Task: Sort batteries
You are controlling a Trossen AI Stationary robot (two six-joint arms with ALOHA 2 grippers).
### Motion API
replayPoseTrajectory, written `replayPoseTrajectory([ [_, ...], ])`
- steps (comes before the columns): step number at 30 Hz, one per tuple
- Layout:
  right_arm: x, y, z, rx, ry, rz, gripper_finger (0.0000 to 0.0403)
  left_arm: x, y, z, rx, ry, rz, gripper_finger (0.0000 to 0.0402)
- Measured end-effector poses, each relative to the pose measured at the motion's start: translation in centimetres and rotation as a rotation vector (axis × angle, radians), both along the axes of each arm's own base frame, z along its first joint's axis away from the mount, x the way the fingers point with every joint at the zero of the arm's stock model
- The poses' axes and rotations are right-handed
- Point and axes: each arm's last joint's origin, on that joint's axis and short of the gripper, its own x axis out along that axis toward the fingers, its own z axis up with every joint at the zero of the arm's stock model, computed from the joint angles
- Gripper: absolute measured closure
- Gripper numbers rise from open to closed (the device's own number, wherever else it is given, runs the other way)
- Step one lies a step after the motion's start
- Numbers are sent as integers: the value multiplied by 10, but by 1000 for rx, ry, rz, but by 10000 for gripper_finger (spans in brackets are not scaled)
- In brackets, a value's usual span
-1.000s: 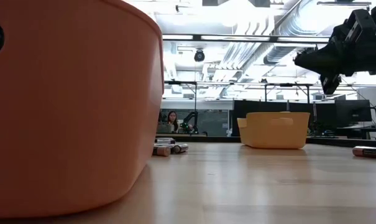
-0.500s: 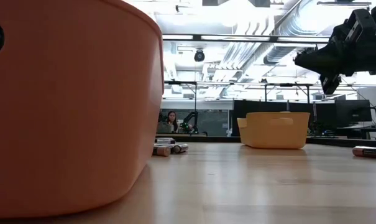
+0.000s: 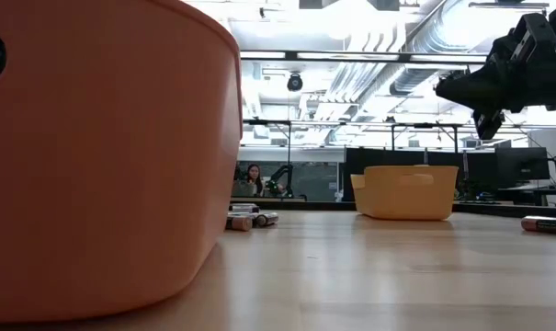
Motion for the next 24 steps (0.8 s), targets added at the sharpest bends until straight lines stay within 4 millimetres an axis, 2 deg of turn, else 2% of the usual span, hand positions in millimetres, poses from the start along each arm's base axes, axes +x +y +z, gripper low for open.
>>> replayPoseTrajectory([
  [11,0,0,0,0,0,-5,402,0,0,0,0,1,0,401],
  [14,0,-2,2,2,-25,-57,402,0,0,0,0,0,0,401],
  [17,-3,-5,14,125,-190,-179,402,0,0,0,0,0,0,401],
  [20,-13,-11,34,269,-481,-398,402,0,0,0,0,0,0,401],
  [22,-20,-11,49,291,-660,-356,402,0,0,0,0,0,0,401],
  [24,-24,-5,72,180,-710,-157,402,0,0,0,0,0,0,401],
])
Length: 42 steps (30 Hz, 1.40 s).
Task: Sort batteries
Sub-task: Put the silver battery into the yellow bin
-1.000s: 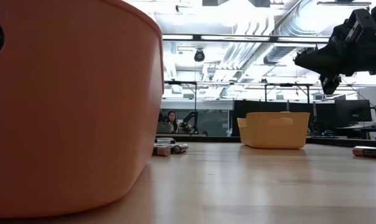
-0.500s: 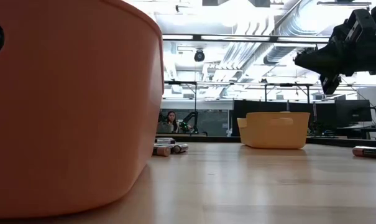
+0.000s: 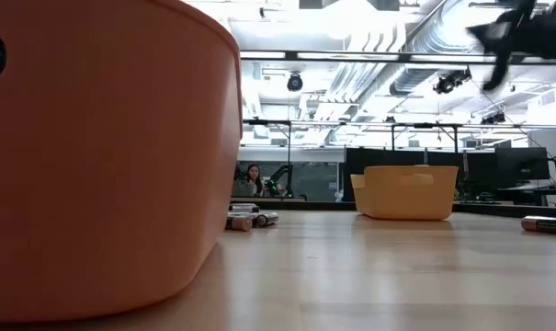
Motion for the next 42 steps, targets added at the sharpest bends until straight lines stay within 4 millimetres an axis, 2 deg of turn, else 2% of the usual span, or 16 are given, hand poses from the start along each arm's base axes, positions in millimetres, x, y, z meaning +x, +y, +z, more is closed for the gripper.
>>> replayPoseTrajectory([
  [2,-1,5,27,-77,78,148,402,0,0,0,0,0,0,401],
  [4,5,8,45,-42,375,243,402,0,0,0,0,0,0,401],
  [7,14,11,52,46,897,360,400,0,0,0,0,1,-1,401],
  [9,21,16,57,104,1125,457,393,0,0,0,0,0,0,401],
  [12,37,27,54,219,1404,603,372,0,0,0,0,1,0,401],
  [15,53,43,40,350,1607,661,344,0,0,0,0,1,-1,401],
  [17,61,56,28,469,1730,634,325,0,0,0,0,0,-1,401],
  [20,69,72,11,672,1889,499,300,0,0,0,0,0,0,401],
  [23,72,77,-4,928,1988,253,281,0,0,0,0,1,0,401],
  [25,74,78,-12,1104,1987,76,274,0,0,0,0,0,0,401],
  [30,81,82,-42,1332,1857,-14,267,0,0,0,0,0,0,401],
  [35,73,75,-71,1407,1817,-97,267,0,0,0,0,1,-1,401],
  [42,74,65,-80,1340,1784,-109,267,0,0,0,0,1,-1,401],
])
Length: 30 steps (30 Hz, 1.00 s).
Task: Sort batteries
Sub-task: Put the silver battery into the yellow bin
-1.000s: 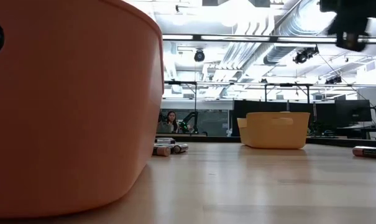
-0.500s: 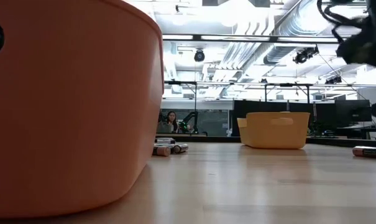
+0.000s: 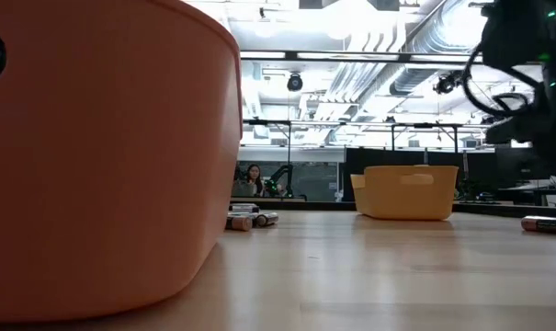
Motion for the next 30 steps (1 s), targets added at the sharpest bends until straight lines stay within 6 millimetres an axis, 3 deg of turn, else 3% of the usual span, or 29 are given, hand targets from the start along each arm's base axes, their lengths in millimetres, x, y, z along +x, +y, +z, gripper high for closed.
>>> replayPoseTrajectory([
  [15,-13,-8,-33,58,-3,46,272,0,0,0,0,-1,0,401],
  [18,-14,-8,-33,56,1,91,304,0,0,0,0,-1,0,401],
  [21,-12,-7,-30,59,-14,179,368,0,0,0,0,0,-2,401],
  [24,-6,-4,-17,83,-24,252,370,0,0,0,0,-1,-3,401],
  [27,11,1,19,92,-140,319,370,0,0,0,0,0,-2,401],
  [30,21,-1,53,-9,-206,352,370,0,0,0,0,-1,-3,401],
])
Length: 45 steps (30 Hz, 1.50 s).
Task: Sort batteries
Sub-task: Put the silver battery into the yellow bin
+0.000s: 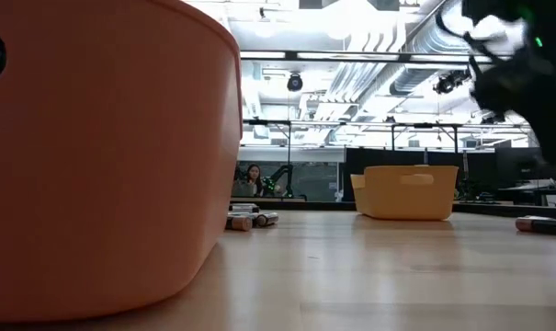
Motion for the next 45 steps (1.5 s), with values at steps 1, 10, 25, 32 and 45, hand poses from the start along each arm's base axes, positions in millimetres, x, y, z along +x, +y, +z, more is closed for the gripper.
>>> replayPoseTrajectory([
  [1,5,-2,15,-38,-58,-15,370,0,0,0,0,0,0,401],
  [10,26,-70,53,-476,-169,-167,370,0,0,0,0,0,0,401],
  [25,35,-90,46,-338,-157,-34,185,0,0,0,0,0,0,401],
  [32,21,-44,38,-133,23,-92,195,0,0,0,0,0,0,401],
  [45,36,-20,3,-145,290,-187,197,0,0,0,0,1,0,401],
])
